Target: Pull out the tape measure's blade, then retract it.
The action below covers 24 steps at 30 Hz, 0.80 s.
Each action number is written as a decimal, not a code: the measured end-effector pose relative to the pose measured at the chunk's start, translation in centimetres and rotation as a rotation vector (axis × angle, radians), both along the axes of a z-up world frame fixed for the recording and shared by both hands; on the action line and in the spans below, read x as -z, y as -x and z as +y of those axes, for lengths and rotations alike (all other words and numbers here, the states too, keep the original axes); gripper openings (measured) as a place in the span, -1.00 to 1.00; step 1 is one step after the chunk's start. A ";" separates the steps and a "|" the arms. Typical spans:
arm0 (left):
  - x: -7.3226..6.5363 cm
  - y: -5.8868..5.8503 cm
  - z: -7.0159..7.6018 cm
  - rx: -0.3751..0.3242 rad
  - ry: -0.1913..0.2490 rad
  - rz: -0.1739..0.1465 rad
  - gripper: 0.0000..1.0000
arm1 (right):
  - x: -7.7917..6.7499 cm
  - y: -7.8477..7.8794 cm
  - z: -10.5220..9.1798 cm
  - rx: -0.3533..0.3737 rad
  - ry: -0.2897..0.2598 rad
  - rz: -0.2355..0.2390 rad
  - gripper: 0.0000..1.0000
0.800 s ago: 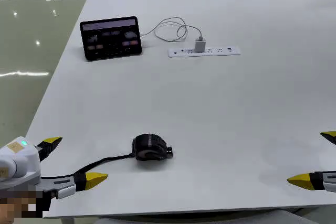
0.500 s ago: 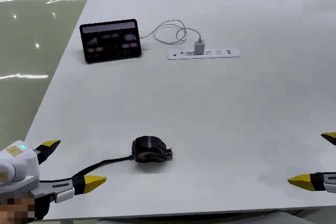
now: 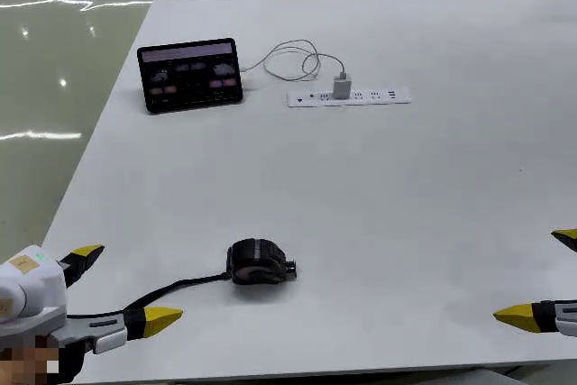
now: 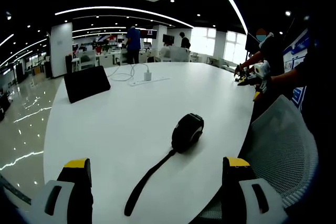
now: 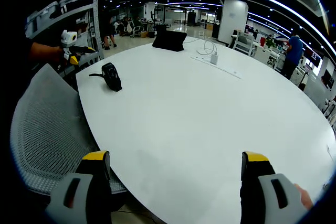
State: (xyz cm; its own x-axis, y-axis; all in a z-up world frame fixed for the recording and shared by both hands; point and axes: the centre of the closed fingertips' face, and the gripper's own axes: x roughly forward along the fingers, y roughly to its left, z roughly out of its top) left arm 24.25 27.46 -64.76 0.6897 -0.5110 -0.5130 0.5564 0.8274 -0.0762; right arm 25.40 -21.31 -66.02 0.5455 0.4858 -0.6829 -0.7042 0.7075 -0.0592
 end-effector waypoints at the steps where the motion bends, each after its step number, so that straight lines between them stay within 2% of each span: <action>1: 0.0 0.0 -0.1 0.004 0.002 -0.001 1.00 | 0.0 0.0 0.0 -0.001 0.000 -0.001 1.00; 3: -0.1 -0.1 -0.2 0.016 0.003 -0.010 1.00 | -0.1 -0.2 0.1 -0.006 0.003 -0.009 1.00; 4: 0.0 -0.1 -0.3 0.033 -0.011 -0.016 1.00 | -0.1 -0.3 0.2 -0.008 -0.001 -0.010 1.00; 6: 0.1 -0.1 -0.5 0.036 -0.010 -0.010 1.00 | -0.1 -0.3 0.3 -0.009 0.000 -0.011 1.00; 7: 0.4 0.0 -0.6 0.039 -0.006 0.008 1.00 | -0.1 -0.4 0.4 -0.011 0.000 -0.013 0.98; 10: 1.2 0.1 -0.5 0.035 -0.027 0.034 1.00 | -0.4 -0.6 0.7 -0.015 -0.014 -0.025 0.93; 11: 1.4 0.3 -0.7 0.046 -0.027 0.042 1.00 | -0.5 -0.7 0.7 -0.013 -0.013 -0.036 0.93; 12: 1.8 1.0 -1.4 0.094 -0.015 0.067 1.00 | -0.5 -0.7 0.7 -0.009 -0.013 -0.037 0.95; 13: 2.2 1.1 -1.4 0.098 -0.040 0.069 1.00 | -0.4 -0.6 0.7 -0.007 -0.017 -0.030 0.95; 14: 2.4 1.0 -1.4 0.107 -0.056 0.055 1.00 | -0.2 -0.4 0.7 -0.010 -0.018 -0.021 0.94; 19: 2.4 0.8 -1.4 0.088 -0.026 0.061 1.00 | 0.5 0.5 1.1 -0.028 -0.023 0.013 0.91; 24: 2.5 0.0 -1.3 0.085 -0.029 0.066 1.00 | 1.0 0.1 2.2 -0.059 -0.023 0.023 0.92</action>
